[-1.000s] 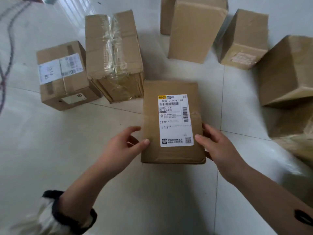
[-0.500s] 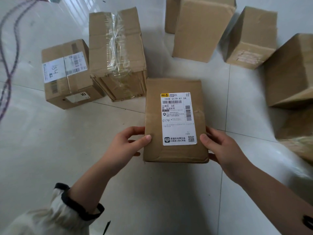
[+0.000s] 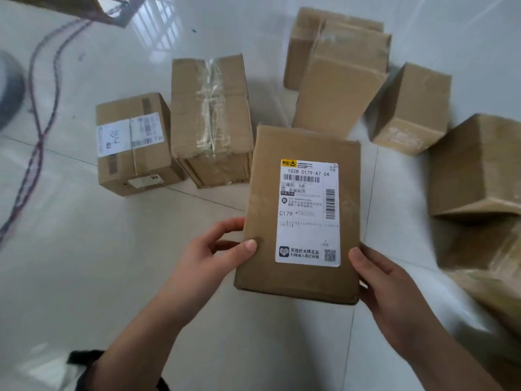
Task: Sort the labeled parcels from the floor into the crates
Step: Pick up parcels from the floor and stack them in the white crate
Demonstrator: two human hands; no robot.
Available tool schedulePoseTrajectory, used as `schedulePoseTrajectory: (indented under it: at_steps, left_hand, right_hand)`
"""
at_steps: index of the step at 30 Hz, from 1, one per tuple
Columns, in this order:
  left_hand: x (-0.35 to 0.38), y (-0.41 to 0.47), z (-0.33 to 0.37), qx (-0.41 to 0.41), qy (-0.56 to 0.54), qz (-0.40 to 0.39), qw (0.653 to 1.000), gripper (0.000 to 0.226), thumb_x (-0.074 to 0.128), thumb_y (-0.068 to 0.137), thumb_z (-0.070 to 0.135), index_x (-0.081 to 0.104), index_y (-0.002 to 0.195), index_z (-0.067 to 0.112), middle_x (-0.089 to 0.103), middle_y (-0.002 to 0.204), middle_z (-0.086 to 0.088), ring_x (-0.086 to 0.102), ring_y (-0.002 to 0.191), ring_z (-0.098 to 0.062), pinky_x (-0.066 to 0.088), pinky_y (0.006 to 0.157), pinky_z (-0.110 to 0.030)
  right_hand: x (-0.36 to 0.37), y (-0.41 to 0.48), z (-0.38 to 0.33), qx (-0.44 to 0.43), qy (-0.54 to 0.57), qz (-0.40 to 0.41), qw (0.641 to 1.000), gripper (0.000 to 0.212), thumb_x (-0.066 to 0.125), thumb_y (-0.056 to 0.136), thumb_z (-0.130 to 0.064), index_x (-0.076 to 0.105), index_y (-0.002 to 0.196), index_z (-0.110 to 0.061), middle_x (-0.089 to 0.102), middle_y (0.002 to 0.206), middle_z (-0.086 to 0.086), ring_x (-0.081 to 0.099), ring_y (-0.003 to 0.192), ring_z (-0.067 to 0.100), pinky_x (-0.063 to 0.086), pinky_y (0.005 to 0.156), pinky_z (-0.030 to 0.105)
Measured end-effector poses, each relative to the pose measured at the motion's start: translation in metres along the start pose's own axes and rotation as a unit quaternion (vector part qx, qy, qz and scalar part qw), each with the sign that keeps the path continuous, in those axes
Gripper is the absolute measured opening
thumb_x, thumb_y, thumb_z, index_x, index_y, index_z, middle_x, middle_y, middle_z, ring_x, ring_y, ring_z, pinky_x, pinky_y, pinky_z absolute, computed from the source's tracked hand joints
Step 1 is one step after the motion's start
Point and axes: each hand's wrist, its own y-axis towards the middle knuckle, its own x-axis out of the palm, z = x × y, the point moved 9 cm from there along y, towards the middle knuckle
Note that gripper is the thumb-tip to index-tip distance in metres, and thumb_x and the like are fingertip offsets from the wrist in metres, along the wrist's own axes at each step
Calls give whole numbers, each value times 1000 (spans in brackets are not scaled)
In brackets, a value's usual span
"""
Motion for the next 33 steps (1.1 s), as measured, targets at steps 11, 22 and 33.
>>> schedulePoseTrajectory:
  at_steps: [11, 22, 33]
  left_hand:
    - [-5, -150, 314, 88, -11, 55, 995, 51, 70, 52, 56, 69, 101, 42, 74, 98, -2, 68, 98, -16, 50, 91, -33]
    - [-12, -401, 659, 141, -34, 19, 989, 39, 74, 61, 36, 68, 100, 30, 75, 84, -5, 69, 78, -12, 53, 66, -15]
    - [-43, -507, 747, 245, -27, 32, 969, 50, 67, 58, 57, 68, 104, 38, 71, 101, 6, 66, 94, -14, 51, 75, -27]
  right_hand:
    - [22, -179, -291, -87, 29, 18, 996, 60, 76, 51, -60, 74, 102, -29, 73, 104, -7, 67, 99, 7, 53, 80, 17]
    - [78, -477, -593, -127, -5, 24, 992, 33, 50, 90, -27, 63, 121, -24, 72, 108, -8, 65, 106, 11, 43, 103, 44]
    - [124, -577, -657, -221, -4, 19, 975, 32, 46, 96, -31, 61, 124, -29, 69, 115, -10, 62, 113, 14, 41, 105, 49]
